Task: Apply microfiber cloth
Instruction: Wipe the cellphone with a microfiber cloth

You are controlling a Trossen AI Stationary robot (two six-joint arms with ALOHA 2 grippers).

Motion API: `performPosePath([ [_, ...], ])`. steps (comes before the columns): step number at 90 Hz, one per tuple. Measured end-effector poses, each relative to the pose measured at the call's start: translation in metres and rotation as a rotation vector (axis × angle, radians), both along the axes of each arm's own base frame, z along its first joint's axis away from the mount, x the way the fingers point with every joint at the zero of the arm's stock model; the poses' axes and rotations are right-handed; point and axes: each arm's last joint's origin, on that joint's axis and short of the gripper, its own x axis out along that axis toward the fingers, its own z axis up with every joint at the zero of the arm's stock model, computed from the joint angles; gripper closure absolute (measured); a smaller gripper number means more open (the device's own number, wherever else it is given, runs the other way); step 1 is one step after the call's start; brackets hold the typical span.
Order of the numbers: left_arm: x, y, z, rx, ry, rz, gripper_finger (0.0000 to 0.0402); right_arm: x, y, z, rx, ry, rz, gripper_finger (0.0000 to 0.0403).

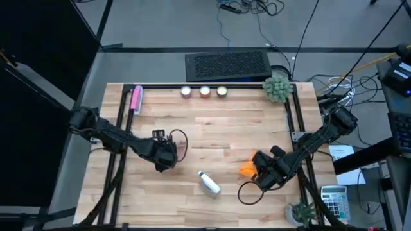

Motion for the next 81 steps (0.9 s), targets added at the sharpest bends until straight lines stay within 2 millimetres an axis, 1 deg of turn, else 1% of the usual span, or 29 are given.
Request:
performPosePath([
  [13,0.001,-0.001,-0.001,-0.018,0.005,-0.002,0.0333,0.001,0.000,0.000,-0.008,-0.001,0.032,0.0378],
  [24,0.000,-0.002,-0.002,-0.060,0.017,-0.005,0.0294,0.001,0.000,0.000,-0.009,0.000,0.033,0.0377],
  [32,0.000,-0.003,-0.003,-0.098,0.033,-0.017,0.0262,0.001,0.000,0.000,-0.011,0.002,0.050,0.0366],
  [41,0.000,-0.004,-0.003,-0.143,0.037,-0.025,0.0226,0.002,0.001,0.000,-0.007,-0.004,0.074,0.0337],
  [57,0.000,-0.007,0.005,-0.198,0.012,-0.038,0.0178,0.003,0.002,0.000,-0.003,-0.010,0.103,0.0264],
  [69,0.002,-0.009,0.016,-0.233,-0.021,-0.065,0.0159,0.003,0.003,0.000,0.003,-0.008,0.103,0.0219],
  [81,0.001,-0.010,0.030,-0.258,-0.046,-0.086,0.0153,0.003,0.003,0.000,0.010,-0.006,0.100,0.0193],
])
